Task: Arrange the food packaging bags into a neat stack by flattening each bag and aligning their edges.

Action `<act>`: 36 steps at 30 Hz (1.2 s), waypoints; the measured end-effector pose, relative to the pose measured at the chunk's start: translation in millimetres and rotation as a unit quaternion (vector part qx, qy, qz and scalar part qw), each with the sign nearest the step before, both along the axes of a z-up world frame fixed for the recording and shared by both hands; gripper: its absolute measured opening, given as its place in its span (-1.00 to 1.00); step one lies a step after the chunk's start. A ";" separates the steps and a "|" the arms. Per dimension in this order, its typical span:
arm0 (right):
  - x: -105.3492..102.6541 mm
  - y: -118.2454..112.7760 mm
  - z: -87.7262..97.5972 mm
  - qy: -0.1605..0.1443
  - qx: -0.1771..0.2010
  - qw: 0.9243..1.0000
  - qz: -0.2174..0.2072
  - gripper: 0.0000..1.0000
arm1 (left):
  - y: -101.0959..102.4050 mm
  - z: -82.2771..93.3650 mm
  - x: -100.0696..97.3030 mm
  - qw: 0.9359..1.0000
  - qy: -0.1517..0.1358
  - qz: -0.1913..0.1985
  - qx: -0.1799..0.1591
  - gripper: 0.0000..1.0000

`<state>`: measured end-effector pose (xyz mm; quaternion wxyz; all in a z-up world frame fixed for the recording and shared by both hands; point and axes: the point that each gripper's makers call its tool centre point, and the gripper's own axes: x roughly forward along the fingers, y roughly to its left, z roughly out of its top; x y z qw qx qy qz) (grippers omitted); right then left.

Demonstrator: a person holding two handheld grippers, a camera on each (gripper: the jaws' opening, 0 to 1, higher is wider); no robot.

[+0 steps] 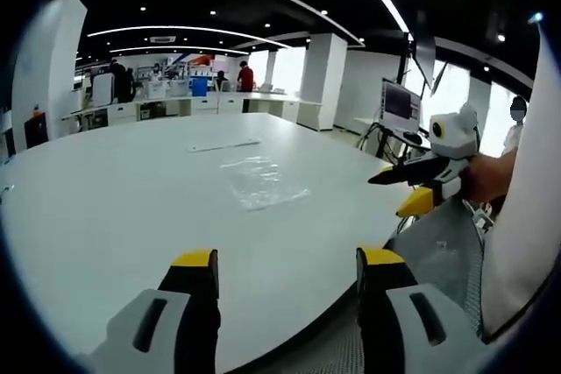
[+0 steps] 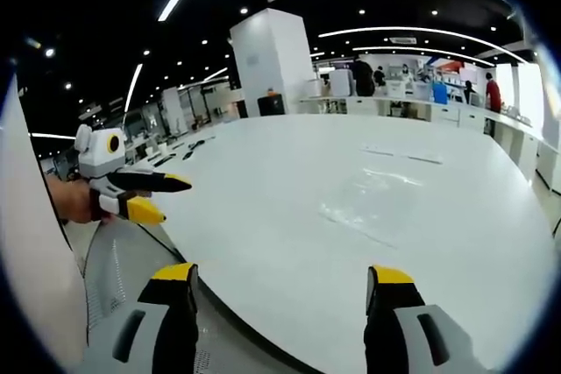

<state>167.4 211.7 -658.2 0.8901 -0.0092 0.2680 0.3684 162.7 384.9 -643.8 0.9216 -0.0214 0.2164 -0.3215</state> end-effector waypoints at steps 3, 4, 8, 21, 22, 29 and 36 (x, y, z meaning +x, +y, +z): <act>0.6 0.5 0.7 0.001 0.001 1.000 0.002 0.57 | 0.9 -0.5 0.6 1.000 0.000 0.000 0.000 0.25; 1.5 0.4 1.0 0.000 0.000 1.000 0.003 0.58 | 0.9 -0.3 0.6 1.000 -0.001 0.001 0.001 0.25; 5.7 1.2 1.2 0.000 -0.001 1.000 0.008 0.59 | -0.8 1.1 0.1 1.000 0.000 0.001 0.001 0.25; 18.1 2.6 1.5 -0.003 -0.005 1.000 0.021 0.61 | -3.0 2.2 0.1 1.000 0.000 0.000 0.003 0.25; 19.5 2.8 1.2 -0.003 -0.005 1.000 0.022 0.61 | -3.1 2.1 0.2 1.000 0.000 0.000 0.004 0.25; 32.4 -0.4 -6.3 -0.010 -0.020 0.999 0.030 0.57 | -5.1 3.7 -0.8 1.000 0.000 -0.001 0.005 0.25; 53.0 -12.7 -17.0 -0.014 -0.043 0.999 0.031 0.55 | -3.1 3.0 0.2 1.000 0.000 0.000 0.003 0.26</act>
